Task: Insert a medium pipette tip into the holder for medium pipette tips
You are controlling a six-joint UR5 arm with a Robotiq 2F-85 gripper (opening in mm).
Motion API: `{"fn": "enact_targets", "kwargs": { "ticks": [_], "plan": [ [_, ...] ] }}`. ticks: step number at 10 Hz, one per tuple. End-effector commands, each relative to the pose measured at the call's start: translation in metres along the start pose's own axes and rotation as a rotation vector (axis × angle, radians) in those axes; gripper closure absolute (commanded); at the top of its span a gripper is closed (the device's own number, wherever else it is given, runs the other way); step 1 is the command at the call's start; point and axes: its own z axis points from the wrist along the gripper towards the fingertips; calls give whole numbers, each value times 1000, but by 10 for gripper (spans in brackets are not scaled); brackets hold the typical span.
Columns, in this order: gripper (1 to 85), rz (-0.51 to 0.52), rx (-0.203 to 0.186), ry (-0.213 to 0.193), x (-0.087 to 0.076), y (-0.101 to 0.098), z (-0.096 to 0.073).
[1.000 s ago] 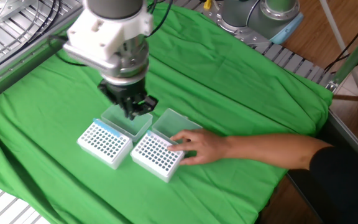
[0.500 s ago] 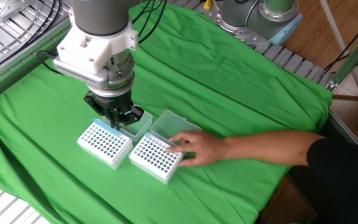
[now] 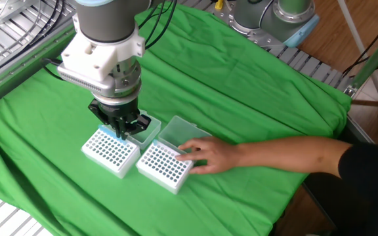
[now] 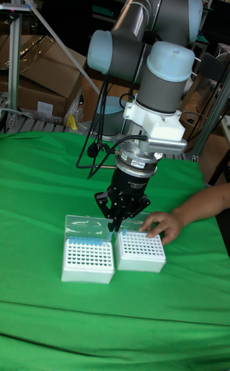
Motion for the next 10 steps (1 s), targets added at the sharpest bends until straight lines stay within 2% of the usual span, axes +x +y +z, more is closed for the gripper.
{"fn": "enact_targets", "kwargs": {
  "ticks": [1, 10],
  "plan": [
    [837, 7, -10, -15, 1, 1, 6],
    [827, -6, -23, -32, 10, 2, 12]
  ]
}}
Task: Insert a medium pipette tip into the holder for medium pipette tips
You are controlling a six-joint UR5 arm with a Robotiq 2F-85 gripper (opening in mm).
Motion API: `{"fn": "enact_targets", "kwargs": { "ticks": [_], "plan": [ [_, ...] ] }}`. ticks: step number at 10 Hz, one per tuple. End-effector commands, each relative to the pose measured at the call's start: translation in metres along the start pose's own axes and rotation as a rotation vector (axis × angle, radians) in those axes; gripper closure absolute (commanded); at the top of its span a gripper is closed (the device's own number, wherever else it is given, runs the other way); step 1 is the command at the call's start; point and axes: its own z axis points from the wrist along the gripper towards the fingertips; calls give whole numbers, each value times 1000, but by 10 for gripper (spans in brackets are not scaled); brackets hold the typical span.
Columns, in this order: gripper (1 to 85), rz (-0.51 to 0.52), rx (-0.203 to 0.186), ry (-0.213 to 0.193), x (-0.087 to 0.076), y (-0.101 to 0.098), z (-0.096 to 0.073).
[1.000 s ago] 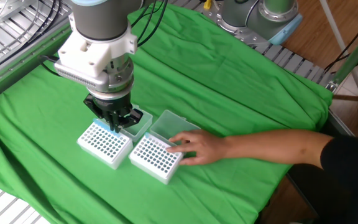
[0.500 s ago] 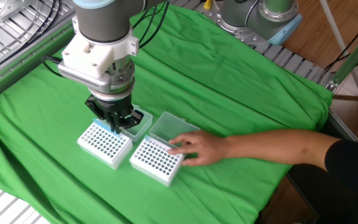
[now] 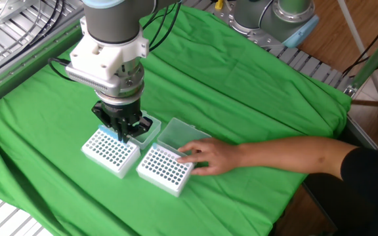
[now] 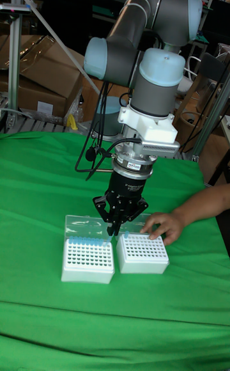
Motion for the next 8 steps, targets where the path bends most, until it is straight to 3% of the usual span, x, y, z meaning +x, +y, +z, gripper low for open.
{"fn": "enact_targets", "kwargs": {
  "ticks": [1, 4, 8],
  "plan": [
    [830, -1, -10, -5, 3, 0, -2],
    [840, -1, 5, 24, 10, -5, -8],
    [843, 2, -2, 15, 10, -4, -6]
  ]
}}
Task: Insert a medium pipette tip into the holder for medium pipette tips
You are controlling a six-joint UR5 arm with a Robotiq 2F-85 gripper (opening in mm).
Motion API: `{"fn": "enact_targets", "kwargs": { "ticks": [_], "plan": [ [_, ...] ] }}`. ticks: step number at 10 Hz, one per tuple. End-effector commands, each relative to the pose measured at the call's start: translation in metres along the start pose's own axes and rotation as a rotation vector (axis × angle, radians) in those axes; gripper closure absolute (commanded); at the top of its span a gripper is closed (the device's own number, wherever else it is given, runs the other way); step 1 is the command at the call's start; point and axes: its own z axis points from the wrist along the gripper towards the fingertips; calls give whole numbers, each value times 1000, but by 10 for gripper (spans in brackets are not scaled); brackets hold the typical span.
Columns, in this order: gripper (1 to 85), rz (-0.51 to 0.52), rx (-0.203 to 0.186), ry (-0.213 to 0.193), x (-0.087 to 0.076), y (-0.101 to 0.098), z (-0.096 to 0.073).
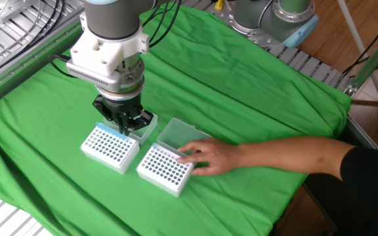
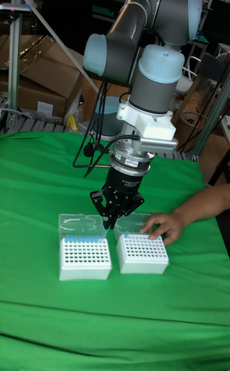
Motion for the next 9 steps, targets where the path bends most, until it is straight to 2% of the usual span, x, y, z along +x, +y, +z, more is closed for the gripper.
{"fn": "enact_targets", "kwargs": {
  "ticks": [1, 2, 3, 5, 7, 8, 9],
  "plan": [
    [843, 6, -13, -9, 0, 2, -1],
    [830, -8, -22, -15, -1, 3, 0],
    [740, -42, -26, -9, 2, 2, 2],
    [627, -76, -26, -3, 7, 0, 4],
    [583, -79, -37, -2, 9, 2, 5],
    [580, -51, -58, 6, 11, 8, 4],
    [580, 1, -97, 20, 16, 23, 3]
  ]
}}
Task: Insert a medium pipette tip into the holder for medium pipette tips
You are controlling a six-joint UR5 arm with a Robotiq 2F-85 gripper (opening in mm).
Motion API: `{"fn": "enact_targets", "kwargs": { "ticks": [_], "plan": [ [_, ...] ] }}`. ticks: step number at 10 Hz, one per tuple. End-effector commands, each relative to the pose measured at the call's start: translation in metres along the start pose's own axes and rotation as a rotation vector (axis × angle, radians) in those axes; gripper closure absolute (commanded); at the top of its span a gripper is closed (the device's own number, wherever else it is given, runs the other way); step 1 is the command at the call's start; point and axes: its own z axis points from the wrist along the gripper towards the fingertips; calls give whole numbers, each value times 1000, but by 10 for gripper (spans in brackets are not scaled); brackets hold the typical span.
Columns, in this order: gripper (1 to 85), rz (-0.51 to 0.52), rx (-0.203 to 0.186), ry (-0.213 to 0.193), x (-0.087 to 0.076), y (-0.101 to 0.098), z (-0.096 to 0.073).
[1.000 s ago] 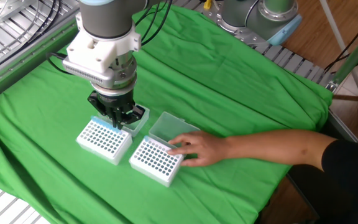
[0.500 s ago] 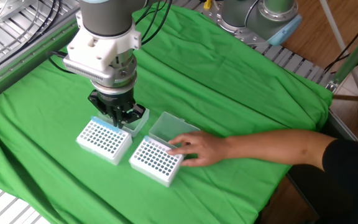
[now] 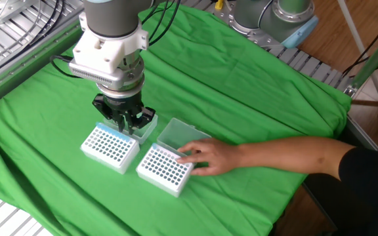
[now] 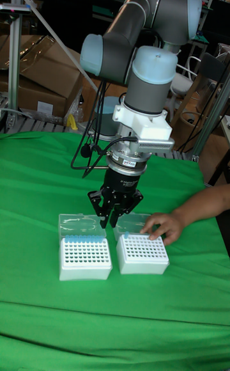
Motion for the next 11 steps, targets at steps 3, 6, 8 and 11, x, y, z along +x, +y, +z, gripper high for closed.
{"fn": "enact_targets", "kwargs": {
  "ticks": [3, 6, 8, 11],
  "plan": [
    [580, 132, -100, 7, 5, 43, 7],
    [587, 170, -88, 3, 2, 59, 19],
    [587, 165, -89, 4, 2, 60, 20],
    [587, 147, -80, -9, -2, 56, 26]
  ]
}}
